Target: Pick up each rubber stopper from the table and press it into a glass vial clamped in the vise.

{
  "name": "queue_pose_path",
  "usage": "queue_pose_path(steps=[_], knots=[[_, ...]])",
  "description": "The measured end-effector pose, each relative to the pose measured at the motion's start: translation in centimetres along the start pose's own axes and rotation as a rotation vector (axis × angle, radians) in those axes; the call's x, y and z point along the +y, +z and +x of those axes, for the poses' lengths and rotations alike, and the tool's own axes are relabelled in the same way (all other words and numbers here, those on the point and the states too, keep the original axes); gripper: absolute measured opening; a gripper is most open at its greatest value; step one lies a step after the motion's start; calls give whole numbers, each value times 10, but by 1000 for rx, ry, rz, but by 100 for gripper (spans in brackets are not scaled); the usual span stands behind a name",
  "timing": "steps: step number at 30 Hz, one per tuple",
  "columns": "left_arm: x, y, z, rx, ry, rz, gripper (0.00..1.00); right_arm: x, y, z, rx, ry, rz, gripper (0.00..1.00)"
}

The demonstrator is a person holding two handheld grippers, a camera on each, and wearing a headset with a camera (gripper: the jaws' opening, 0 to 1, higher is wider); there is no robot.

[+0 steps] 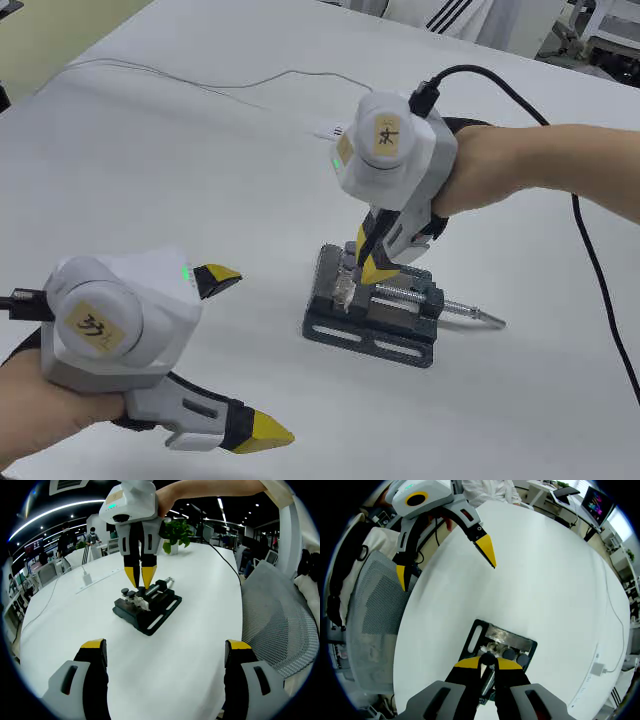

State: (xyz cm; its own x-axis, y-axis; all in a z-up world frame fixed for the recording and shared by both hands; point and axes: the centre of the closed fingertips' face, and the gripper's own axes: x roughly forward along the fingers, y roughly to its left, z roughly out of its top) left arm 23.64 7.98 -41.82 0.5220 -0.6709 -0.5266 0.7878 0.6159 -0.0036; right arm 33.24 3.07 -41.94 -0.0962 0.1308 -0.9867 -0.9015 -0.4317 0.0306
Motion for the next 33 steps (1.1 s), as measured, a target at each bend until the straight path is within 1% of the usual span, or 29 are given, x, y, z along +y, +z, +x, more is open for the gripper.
queue_pose_path(steps=[9,14,17,20,22,28,33], knots=[[2,-6,-3,3,10,-19,97,-1,5,2,-2,10,5,5],[2,-8,-4,7,11,-24,96,0,4,5,24,17,-5,5],[3,-8,-4,6,13,-28,96,0,5,6,20,20,-3,5],[3,-10,-4,9,12,-29,96,1,5,8,30,20,-15,5],[3,-10,-4,12,12,-33,96,-3,5,9,31,20,-8,5],[3,-12,-2,14,10,-37,96,-3,5,10,50,30,3,5],[2,-13,-1,13,7,-41,96,-3,6,11,70,38,35,4]])
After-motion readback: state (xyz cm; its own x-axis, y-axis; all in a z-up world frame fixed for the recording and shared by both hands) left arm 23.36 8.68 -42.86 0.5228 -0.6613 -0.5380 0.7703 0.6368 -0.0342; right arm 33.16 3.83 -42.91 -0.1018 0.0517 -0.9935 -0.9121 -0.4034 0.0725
